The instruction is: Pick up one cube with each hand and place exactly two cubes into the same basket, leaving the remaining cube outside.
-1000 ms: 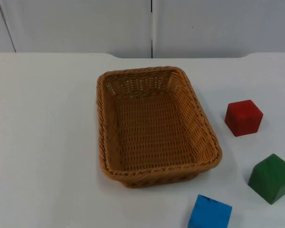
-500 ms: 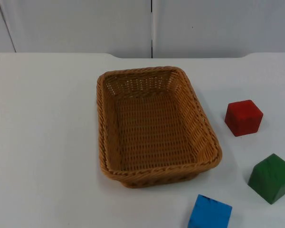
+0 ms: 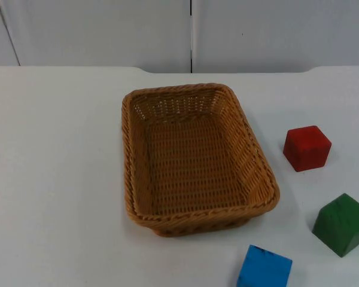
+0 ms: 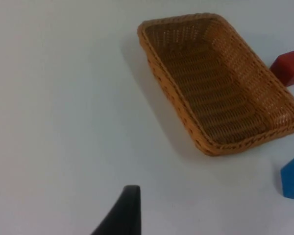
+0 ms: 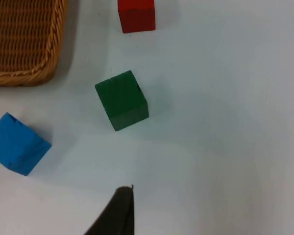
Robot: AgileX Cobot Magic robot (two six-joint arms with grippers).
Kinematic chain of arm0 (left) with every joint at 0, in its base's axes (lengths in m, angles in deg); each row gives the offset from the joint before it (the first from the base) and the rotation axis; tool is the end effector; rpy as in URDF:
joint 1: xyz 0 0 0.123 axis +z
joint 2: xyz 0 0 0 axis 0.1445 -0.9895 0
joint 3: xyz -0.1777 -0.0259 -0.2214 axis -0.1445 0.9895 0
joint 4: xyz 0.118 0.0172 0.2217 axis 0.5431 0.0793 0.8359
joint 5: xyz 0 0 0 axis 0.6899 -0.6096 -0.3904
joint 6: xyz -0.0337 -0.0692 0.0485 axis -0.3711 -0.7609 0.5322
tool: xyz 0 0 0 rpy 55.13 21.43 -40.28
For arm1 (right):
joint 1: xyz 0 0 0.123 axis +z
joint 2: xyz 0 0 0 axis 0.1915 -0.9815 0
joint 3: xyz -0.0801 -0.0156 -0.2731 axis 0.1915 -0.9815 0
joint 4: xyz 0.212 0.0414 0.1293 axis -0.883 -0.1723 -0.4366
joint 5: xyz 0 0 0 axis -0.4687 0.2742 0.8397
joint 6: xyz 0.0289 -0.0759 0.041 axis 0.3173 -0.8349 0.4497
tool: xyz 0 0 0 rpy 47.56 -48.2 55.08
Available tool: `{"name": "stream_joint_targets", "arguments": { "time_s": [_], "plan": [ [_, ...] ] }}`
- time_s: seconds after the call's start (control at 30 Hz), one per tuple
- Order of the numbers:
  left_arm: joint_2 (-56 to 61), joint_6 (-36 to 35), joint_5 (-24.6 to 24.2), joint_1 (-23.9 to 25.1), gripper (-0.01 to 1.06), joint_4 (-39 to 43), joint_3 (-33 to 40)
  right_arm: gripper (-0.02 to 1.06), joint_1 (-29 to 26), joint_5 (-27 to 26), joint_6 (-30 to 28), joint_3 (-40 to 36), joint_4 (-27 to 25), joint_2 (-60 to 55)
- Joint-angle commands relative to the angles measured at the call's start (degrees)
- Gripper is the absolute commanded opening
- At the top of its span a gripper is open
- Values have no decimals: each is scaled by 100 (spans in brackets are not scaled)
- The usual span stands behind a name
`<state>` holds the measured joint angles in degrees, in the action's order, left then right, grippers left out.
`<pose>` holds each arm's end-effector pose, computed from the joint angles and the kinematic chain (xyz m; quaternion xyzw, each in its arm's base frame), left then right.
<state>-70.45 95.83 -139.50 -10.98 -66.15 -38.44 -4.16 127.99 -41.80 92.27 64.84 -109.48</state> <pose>0.0206 -0.0290 0.2949 0.0710 0.8709 -0.1603 0.4590 0.0730 0.0145 0.2824 -0.0906 0.9309 0.0406 0.3515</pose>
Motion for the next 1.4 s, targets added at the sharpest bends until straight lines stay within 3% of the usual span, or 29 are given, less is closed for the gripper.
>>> {"name": "stream_joint_targets", "arguments": {
  "time_s": [0.0, 0.5, 0.93, 1.13, 1.37],
  "plan": [
    [-99, 135, 75, 15, 105, -212, -41, 105, -40, -113, -30, 64, -52, -162],
    [-712, 1111, 82, 15, 105, -1375, -67, 105, -40, -192, -43, 1305, -61, -1867],
    [-1176, 1297, 48, 15, 105, -1414, -860, 105, -40, -404, -43, 2089, -75, -3035],
    [-1681, 1691, -389, 15, 105, -1438, -1225, 105, -40, -377, -43, 2508, -75, -3464],
    [-2163, 2078, -543, 15, 105, -1775, -1485, 105, -40, -365, -70, 2913, -94, -4006]
  ]
}}
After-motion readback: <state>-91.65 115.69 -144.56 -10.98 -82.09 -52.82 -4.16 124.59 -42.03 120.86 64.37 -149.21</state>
